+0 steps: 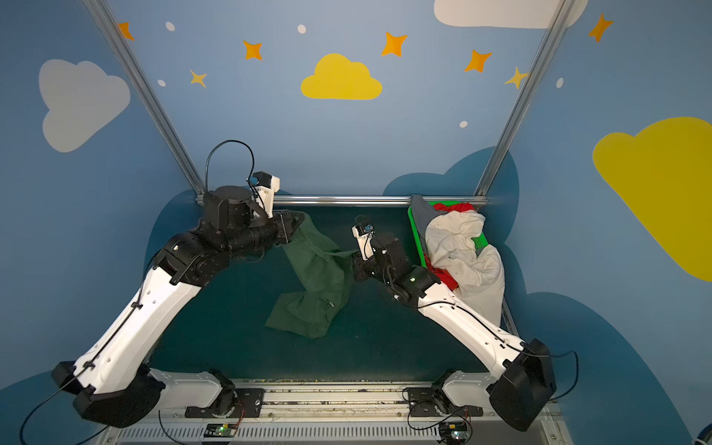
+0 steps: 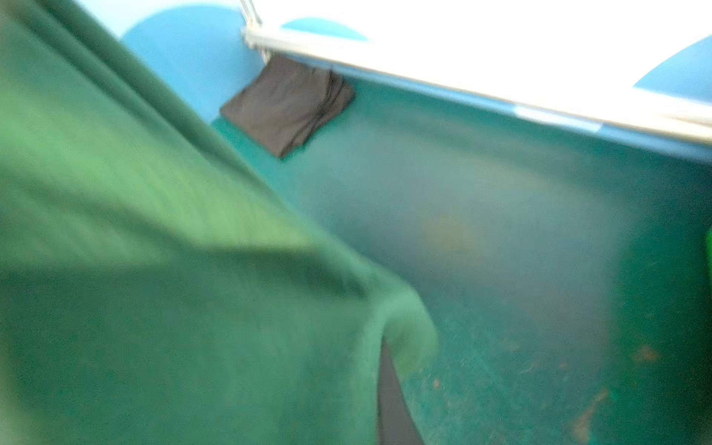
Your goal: Fold and stack the t-shirts
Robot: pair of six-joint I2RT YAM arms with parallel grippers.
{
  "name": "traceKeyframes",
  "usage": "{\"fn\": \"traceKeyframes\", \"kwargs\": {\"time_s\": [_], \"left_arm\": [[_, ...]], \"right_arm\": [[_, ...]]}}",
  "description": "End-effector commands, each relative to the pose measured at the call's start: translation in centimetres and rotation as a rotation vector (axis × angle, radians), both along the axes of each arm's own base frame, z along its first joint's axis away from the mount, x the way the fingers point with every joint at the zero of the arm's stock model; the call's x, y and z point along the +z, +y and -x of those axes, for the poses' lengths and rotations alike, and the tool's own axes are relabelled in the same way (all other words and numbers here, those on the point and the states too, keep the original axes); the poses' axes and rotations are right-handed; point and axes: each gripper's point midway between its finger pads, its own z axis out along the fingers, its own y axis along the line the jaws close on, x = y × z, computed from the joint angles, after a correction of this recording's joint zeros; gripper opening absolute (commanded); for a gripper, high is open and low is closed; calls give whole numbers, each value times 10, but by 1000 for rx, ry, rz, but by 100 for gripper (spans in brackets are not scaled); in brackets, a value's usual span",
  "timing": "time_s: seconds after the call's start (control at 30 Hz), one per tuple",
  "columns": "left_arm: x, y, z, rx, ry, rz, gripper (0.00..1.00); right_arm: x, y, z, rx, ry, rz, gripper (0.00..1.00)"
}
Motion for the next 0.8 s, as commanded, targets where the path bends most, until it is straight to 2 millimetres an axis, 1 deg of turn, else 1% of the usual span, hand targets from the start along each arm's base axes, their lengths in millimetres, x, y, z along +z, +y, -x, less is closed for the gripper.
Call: {"fn": "traceKeyframes", "kwargs": {"time_s": [0.0,0.1,0.17,0.2,0.3,0.33,0.37,0.4,0.47,0.5,0.53,0.6,0.63,0.7,0.77], "left_arm": [[31,-12,28,-135,-76,110,4],[37,-13,54,-171,-92,124,4],[41,-21,80,-220,-138,82,4],[41,-28,95,-271,-150,67,4],[38,-55,149,-462,-139,43,4],[38,-60,161,-500,-140,37,4],[40,-64,173,-529,-145,30,4],[42,-67,180,-548,-154,28,4],[52,-69,186,-572,-175,38,4],[57,-68,184,-565,-199,32,4],[62,-64,177,-525,-230,13,4],[66,-56,150,-425,-265,-35,4],[65,-52,133,-383,-258,-38,4],[57,-39,90,-314,-196,13,4],[40,-34,50,-305,-108,94,6]], "right_arm": [[46,-20,9,-29,-98,-16,0],[70,-32,34,-18,-138,-42,0],[83,-42,55,-8,-156,-45,0],[87,-46,65,-4,-156,-38,0],[113,-64,104,9,-164,-51,0],[119,-67,113,17,-174,-59,0],[130,-75,120,10,-190,-75,0],[138,-82,125,-6,-198,-87,0],[156,-92,128,-28,-232,-103,0],[164,-96,126,-44,-257,-99,0],[173,-100,120,-79,-292,-78,0],[183,-104,105,-145,-341,-9,0],[185,-101,95,-172,-353,36,0],[183,-88,75,-179,-340,94,0],[166,-75,49,-168,-244,95,0]]}}
